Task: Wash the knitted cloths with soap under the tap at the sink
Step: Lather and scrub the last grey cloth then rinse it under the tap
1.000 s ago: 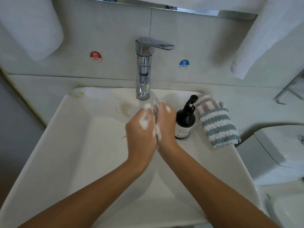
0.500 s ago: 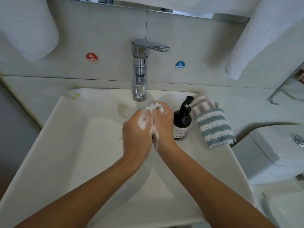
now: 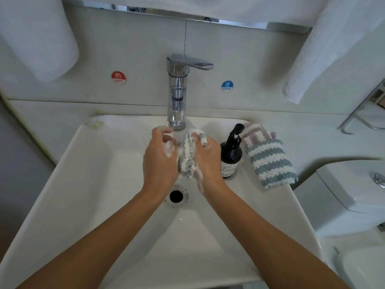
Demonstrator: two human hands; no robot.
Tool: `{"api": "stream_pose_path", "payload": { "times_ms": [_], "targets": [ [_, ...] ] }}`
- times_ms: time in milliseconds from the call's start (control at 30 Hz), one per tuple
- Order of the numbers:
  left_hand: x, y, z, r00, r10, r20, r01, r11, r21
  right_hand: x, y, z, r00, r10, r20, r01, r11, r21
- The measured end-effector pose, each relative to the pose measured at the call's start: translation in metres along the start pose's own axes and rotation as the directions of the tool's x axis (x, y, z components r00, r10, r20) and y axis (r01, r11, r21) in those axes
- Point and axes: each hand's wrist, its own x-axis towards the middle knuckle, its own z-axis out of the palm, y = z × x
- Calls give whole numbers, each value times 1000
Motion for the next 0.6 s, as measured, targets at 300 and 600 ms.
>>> {"api": "stream_pose_path", "payload": {
  "times_ms": [300, 600],
  "targets": [
    [-6, 2, -1, 978, 84, 193, -90, 996, 22, 3, -3, -7, 987, 87, -131, -55, 972, 230],
    [4, 8, -5, 947, -19, 320, -24, 991, 129, 1, -1, -9, 993, 20, -118, 0, 986, 167]
  ]
}}
